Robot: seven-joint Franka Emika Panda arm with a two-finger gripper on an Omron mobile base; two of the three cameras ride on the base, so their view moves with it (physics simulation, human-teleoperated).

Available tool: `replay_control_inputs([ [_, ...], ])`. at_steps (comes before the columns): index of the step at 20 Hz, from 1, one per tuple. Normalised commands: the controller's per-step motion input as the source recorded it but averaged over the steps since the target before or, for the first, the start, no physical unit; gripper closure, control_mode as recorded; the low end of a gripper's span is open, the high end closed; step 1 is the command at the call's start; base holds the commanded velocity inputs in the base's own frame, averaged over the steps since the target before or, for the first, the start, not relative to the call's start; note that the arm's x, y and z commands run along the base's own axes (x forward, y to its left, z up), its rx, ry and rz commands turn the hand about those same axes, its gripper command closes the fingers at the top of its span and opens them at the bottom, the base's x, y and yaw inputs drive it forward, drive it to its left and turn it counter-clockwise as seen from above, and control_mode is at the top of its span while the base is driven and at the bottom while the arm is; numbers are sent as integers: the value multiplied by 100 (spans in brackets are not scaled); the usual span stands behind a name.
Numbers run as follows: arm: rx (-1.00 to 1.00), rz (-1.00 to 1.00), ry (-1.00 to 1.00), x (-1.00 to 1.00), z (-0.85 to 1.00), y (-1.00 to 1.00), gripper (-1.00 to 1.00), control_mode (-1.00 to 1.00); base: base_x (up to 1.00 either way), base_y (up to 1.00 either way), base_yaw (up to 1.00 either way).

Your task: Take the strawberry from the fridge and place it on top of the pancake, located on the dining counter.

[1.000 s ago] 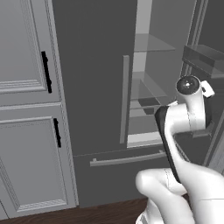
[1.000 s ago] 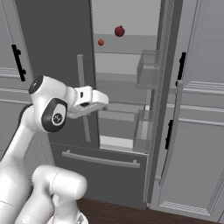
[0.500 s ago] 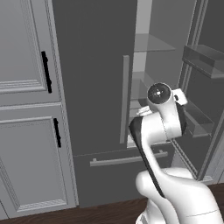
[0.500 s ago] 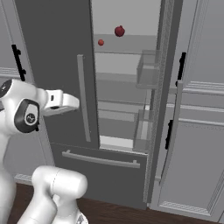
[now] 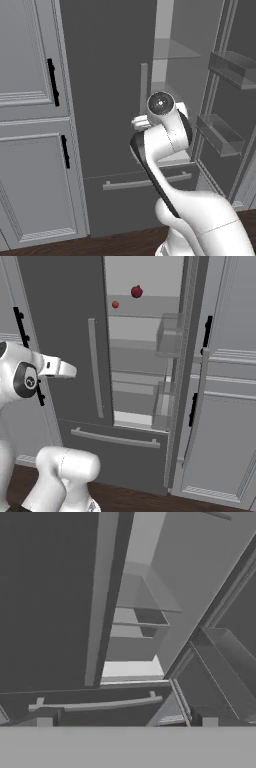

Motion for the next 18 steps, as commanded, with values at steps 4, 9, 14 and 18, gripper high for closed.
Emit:
replay_control_inputs([
  [4, 13, 4, -13, 50, 0, 7, -100, -100, 0, 0, 0],
  [9, 4, 7, -7, 32, 0, -4, -100, -100, 0, 0, 0],
  [14, 10, 7, 0, 56, 0, 0, -100, -100, 0, 0, 0],
  [18, 11, 10, 0, 65, 0, -1, -100, -100, 0, 0, 0],
])
